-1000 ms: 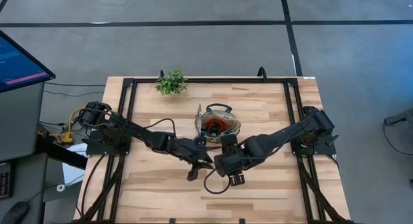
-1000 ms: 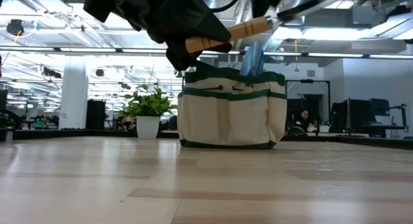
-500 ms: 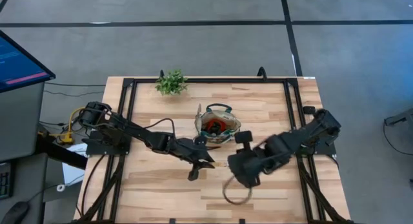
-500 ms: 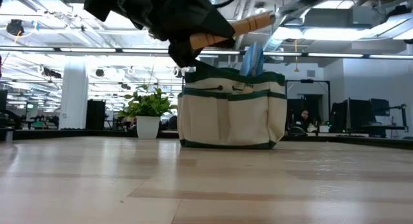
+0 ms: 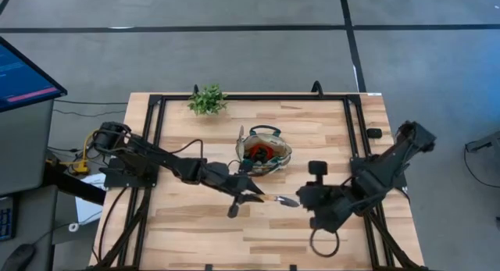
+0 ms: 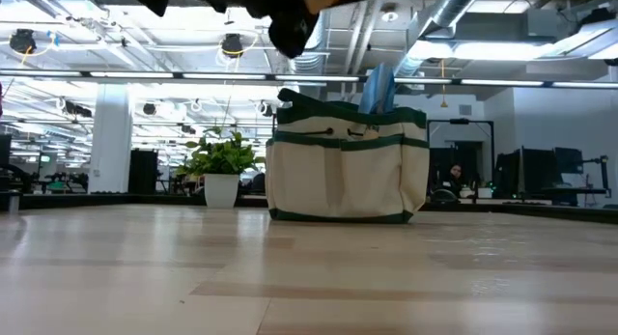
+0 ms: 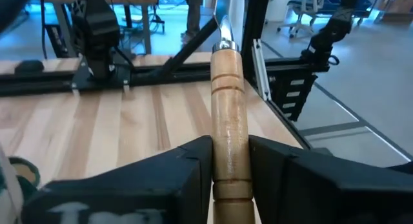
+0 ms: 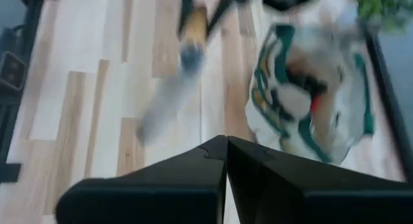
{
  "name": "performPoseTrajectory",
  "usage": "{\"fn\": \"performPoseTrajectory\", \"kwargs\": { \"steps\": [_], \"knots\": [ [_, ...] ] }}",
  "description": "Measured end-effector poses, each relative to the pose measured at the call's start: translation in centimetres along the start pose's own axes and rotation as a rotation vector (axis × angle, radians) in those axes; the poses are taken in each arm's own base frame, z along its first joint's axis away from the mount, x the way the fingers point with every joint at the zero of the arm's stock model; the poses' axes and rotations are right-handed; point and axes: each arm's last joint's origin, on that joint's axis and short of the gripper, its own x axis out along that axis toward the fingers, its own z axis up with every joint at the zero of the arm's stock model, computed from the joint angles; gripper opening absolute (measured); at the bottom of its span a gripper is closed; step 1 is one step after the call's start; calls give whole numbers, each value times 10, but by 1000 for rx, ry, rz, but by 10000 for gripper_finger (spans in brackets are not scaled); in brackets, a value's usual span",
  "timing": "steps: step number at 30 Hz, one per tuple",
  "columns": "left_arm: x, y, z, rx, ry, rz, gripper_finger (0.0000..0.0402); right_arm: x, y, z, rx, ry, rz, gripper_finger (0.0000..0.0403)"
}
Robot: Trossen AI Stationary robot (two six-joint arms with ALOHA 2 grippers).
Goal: Pick & Place Garden tools in Gardening bag
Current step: Put the trowel into the gardening bag
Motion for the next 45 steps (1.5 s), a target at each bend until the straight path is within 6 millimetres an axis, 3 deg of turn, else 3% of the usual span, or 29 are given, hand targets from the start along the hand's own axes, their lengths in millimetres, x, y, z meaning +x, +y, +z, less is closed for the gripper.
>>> {"fn": "performPoseTrajectory", "kwargs": {
  "steps": [3,7,11,14,19,23,28,37,45],
  "knots": [
    [-6,0,7,5,-25,-1,57,7,0,-34,87,-29,-10,1],
    [-16,6,7,26,-40,27,57,15,2,-74,198,-190,-9,2],
    [-21,17,4,-20,-120,69,57,34,5,-99,291,-407,-24,1],
    [-24,23,4,-34,-167,131,57,52,6,-108,339,-524,-59,2],
    [-25,30,4,-3,-171,270,57,76,0,-114,422,-570,-118,1],
    [-25,32,-3,1,-148,345,57,81,-1,-114,529,-651,-306,1],
    [-28,34,-16,-6,-119,394,58,83,13,-128,582,-747,-558,0],
    [-29,35,-14,-9,-155,382,57,103,31,-174,726,-830,-437,0],
    [-29,34,-13,-10,-159,381,57,121,34,-179,710,-819,-472,0]
  ]
}}
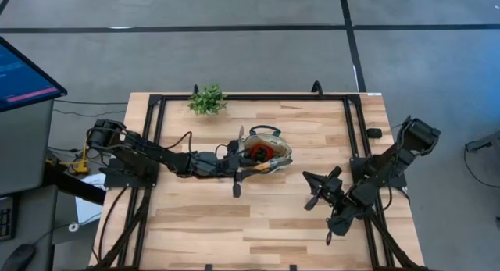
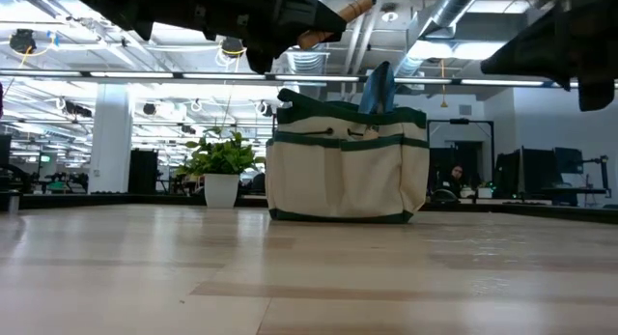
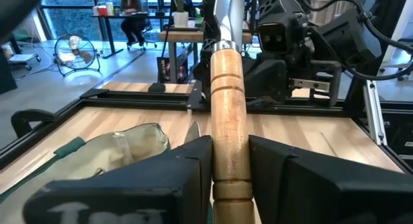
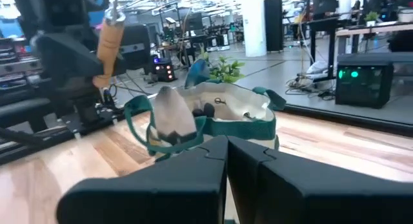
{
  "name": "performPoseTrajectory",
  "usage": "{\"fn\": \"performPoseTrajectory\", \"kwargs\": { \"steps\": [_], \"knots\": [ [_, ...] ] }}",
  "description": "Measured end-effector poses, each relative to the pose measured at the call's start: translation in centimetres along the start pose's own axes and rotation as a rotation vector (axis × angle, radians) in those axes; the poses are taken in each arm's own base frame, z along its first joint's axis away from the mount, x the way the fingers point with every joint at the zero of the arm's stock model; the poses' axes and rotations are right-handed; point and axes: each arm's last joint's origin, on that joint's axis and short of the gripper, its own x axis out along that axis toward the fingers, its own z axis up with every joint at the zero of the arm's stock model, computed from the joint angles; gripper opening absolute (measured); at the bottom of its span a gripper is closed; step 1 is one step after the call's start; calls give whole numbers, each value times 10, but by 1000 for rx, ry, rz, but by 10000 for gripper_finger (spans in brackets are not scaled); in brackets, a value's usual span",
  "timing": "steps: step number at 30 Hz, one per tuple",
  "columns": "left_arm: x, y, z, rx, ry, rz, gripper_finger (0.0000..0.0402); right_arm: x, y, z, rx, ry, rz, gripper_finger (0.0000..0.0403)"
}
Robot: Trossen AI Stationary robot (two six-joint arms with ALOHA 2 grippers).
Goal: Pick & Place Garden tools in Gardening bag
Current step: Put the trowel into the gardening bag
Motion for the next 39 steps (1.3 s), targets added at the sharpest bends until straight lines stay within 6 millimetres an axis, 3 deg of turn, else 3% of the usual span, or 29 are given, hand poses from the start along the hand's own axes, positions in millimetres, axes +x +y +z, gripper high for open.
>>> {"fn": "performPoseTrajectory", "kwargs": {
  "steps": [8,13,16,19,21,26,30,39],
  "knots": [
    [0,0,0,0,-1,0,59,28,2,4,150,23,-85,0],
    [0,0,0,0,0,0,57,42,18,17,3,150,22,0],
    [0,0,0,0,1,0,56,39,33,32,-169,140,190,0],
    [0,0,0,0,1,0,56,32,45,49,-261,37,574,0],
    [0,0,0,0,1,0,56,29,41,57,-219,-77,676,0],
    [0,0,0,0,1,0,56,31,3,49,-78,-154,573,0],
    [0,0,0,1,2,0,56,39,-16,39,-28,-118,476,0],
    [0,0,0,0,1,0,56,52,-11,43,-70,-153,555,0]
  ]
}}
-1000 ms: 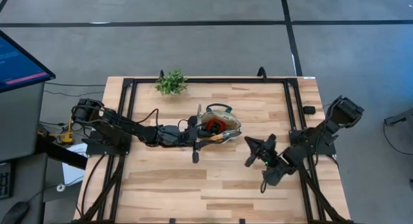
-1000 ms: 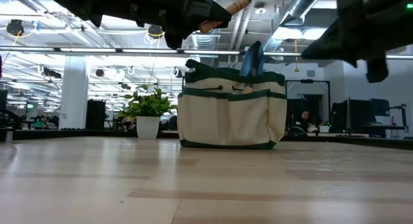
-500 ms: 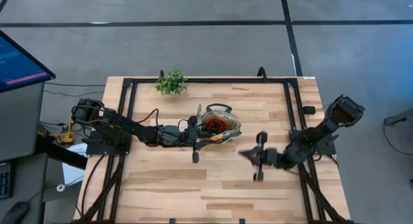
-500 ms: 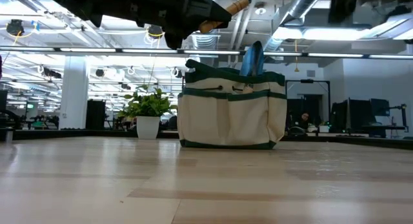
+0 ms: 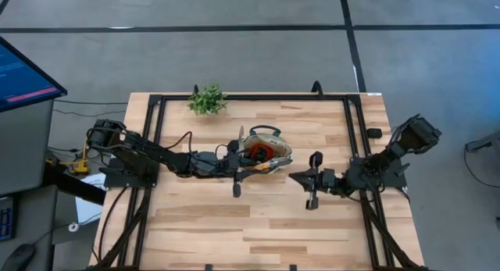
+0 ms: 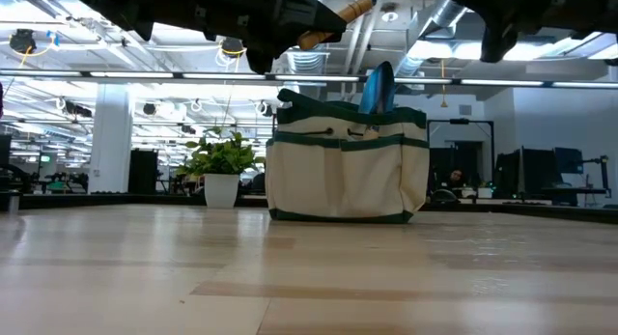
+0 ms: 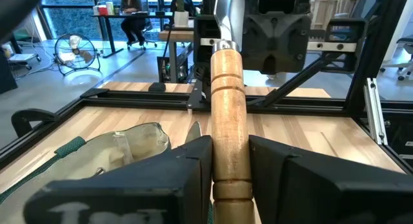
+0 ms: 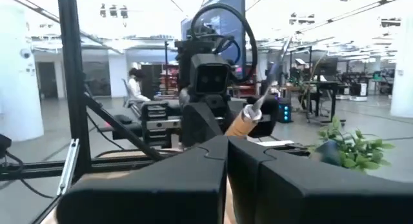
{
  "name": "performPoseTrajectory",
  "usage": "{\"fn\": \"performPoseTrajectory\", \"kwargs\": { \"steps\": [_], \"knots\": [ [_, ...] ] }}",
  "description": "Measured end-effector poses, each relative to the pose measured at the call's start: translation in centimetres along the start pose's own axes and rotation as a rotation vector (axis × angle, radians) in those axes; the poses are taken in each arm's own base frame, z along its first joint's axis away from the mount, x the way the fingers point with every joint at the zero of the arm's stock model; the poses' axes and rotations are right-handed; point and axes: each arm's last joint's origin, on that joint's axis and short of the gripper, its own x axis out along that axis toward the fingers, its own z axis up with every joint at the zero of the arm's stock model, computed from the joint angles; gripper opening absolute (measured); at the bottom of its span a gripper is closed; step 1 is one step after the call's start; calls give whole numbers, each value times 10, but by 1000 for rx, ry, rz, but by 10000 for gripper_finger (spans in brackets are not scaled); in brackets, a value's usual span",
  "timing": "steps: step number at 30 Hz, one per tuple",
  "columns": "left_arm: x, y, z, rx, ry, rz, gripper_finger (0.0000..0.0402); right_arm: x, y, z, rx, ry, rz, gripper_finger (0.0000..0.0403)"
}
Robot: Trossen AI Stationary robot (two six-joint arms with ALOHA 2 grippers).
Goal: Pick & Place Garden tools in Gardening bag
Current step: Put the trowel into the gardening bag
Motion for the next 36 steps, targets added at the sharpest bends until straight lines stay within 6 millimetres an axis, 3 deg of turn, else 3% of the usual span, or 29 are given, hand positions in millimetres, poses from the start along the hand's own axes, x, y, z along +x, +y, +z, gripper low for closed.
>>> {"fn": "performPoseTrajectory", "kwargs": {
  "steps": [5,14,20,27,36],
  "knots": [
    [0,0,0,0,0,0,56,4,-5,0,55,-3,-30,28],
    [0,0,0,-8,0,0,56,14,-10,3,146,-27,-41,151],
    [0,0,0,-8,0,0,56,32,-8,13,147,-55,-13,183],
    [0,0,0,-8,1,0,56,49,-10,18,123,-43,-54,168],
    [0,0,0,-8,1,-5,56,51,-10,20,72,-45,-61,70]
  ]
}}
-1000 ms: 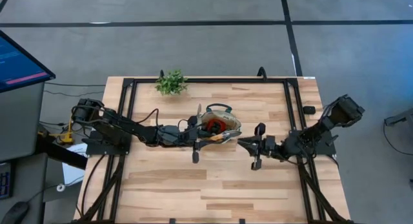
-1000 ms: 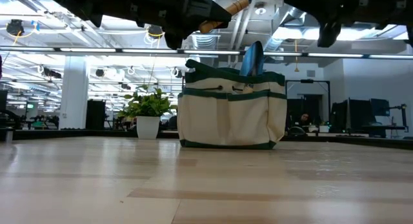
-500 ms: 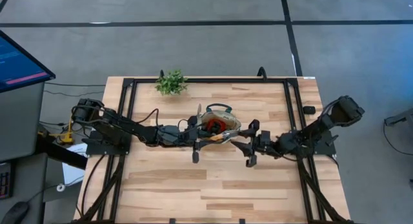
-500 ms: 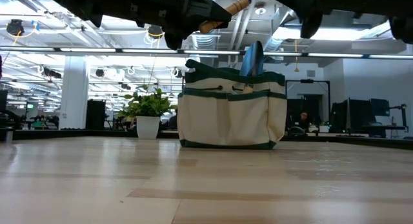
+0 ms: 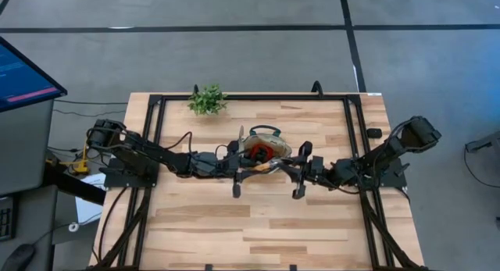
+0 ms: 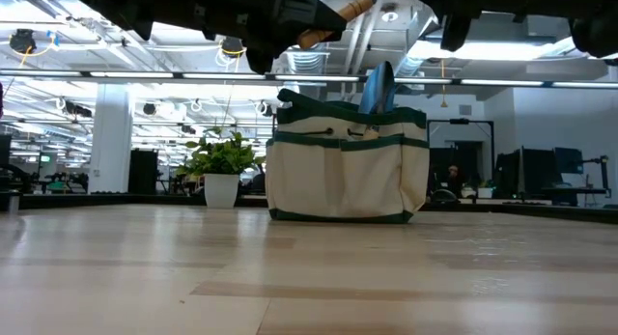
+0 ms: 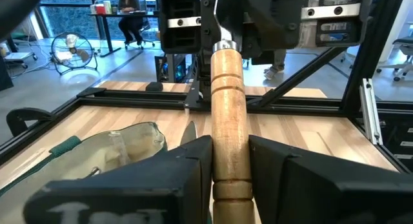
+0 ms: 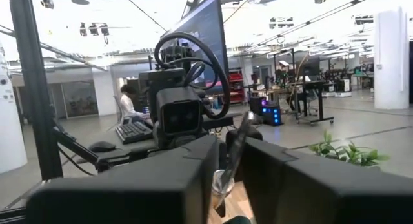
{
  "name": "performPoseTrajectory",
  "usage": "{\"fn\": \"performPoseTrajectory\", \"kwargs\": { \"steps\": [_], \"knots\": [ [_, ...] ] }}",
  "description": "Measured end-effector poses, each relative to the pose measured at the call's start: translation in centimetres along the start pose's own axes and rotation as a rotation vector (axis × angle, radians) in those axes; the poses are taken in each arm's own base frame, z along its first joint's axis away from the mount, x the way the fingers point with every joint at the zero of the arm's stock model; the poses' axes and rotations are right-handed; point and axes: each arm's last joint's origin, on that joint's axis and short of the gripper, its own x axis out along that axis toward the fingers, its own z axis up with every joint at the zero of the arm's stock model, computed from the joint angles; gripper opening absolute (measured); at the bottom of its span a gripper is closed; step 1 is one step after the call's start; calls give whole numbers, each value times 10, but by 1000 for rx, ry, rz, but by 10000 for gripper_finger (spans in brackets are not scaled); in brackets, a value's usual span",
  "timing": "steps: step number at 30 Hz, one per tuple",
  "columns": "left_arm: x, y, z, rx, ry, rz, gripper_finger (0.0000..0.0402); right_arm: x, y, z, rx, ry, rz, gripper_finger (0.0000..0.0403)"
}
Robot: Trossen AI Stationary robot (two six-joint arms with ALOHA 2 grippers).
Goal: Pick & Place Garden tools in Gardening bag
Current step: Put the trowel into the gardening bag
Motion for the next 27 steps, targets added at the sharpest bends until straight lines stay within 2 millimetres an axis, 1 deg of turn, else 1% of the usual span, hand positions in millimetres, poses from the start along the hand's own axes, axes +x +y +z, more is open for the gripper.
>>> {"fn": "performPoseTrajectory", "kwargs": {
  "steps": [5,7,11,13,24,27],
  "knots": [
    [0,0,0,6,0,7,56,0,0,0,-6,0,-6,16],
    [0,0,0,5,1,6,56,0,0,0,-21,-1,-8,6],
    [0,0,0,3,1,5,57,0,0,0,-26,-1,-3,9],
    [0,0,0,3,0,5,64,0,0,0,-42,-1,1,5],
    [0,0,0,-42,-1,-4,139,-6,9,1,-71,7,41,1],
    [-2,0,4,-49,-12,-15,162,-8,12,1,-70,12,51,1]
  ]
}}
